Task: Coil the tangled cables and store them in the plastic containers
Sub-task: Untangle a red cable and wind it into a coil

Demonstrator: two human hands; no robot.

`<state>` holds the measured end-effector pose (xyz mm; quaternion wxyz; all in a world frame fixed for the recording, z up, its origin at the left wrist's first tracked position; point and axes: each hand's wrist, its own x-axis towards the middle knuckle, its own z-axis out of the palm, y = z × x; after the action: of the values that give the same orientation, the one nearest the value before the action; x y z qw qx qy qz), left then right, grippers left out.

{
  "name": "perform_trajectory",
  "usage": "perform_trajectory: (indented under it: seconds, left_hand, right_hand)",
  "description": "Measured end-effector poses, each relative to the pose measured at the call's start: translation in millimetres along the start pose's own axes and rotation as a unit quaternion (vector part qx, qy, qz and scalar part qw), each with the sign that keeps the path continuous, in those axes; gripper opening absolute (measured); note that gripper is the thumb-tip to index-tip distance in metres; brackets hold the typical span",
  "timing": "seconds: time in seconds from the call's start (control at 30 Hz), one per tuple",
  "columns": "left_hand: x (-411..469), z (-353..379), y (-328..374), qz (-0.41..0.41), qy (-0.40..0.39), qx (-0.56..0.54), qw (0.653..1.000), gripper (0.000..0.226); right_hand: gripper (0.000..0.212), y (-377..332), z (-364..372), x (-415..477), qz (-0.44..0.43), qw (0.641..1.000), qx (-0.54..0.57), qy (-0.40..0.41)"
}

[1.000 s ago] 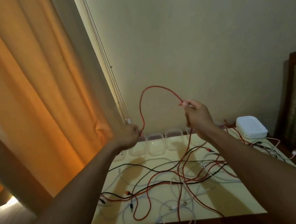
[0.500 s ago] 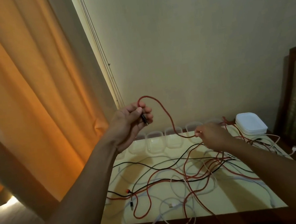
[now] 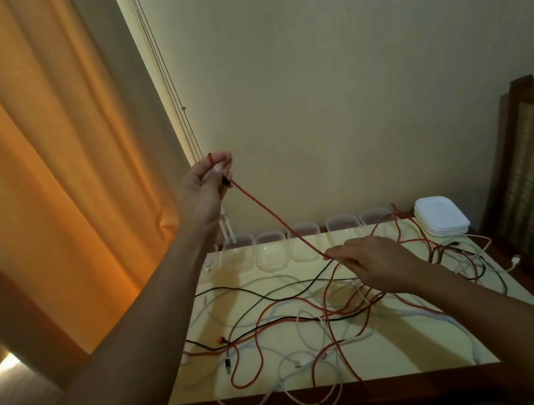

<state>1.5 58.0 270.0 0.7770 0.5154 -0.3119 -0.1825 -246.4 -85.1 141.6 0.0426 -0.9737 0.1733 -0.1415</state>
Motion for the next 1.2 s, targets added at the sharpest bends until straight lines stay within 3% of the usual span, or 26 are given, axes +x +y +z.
perform_trajectory:
  seconds: [0.13,0.2,0.27,0.33,0.4,0.5,0.57,0.63,0.77,0.9,1.03,1.2]
  left_hand:
    - [7,-4,-3,0.014,0.039,0.027,0.999,0.021]
    - [14,-4,-7,-0.03,0.072,-0.058,0.995,0.02]
    - [21,-7,-7,-0.086,0.105,-0.203,0.97,0.028]
    - [22,-14,-13,-0.101,0.123,-0.233,0.959,0.029]
    - [14,-19,-24,-0.096,0.111,-0.148,0.978,0.023]
    - [1,-33,-47,-0.044,0.034,0.124,0.991,0.022]
    - [-6,-41,-56,-0.003,-0.066,0.311,0.948,0.026]
    - [-17,-42,-62,0.034,-0.171,0.427,0.887,0.029]
    - [-44,-31,-66,0.08,-0.308,0.504,0.803,0.026]
    - [-71,-14,-72,-0.019,-0.391,0.44,0.808,0.026]
    - [-93,8,-60,-0.123,-0.481,0.279,0.822,0.028]
    - [-110,22,-28,-0.149,-0.505,0.002,0.85,0.031]
  right_hand:
    - [0.032,-8,-33,-5,-0.037,0.998,0.021,0.046]
    - [0.029,-15,-47,-8,-0.084,0.993,0.017,0.083]
    - [0.026,-24,-55,-13,-0.123,0.988,0.019,0.095]
    - [0.026,-30,-56,-15,-0.15,0.983,0.011,0.103]
    - [0.025,-29,-54,-14,-0.158,0.98,0.006,0.12]
    - [0.027,-17,-53,-10,-0.135,0.974,0.046,0.174]
    - [0.029,-10,-58,-6,-0.102,0.97,0.063,0.21]
    - [0.026,-4,-66,-2,-0.076,0.963,0.077,0.249]
    - [0.026,4,-82,9,-0.049,0.941,0.098,0.319]
    - [0.018,7,-90,26,-0.028,0.932,0.097,0.349]
    - [0.015,7,-88,44,0.042,0.92,0.151,0.36]
    - [0.013,5,-58,45,0.157,0.92,0.246,0.26]
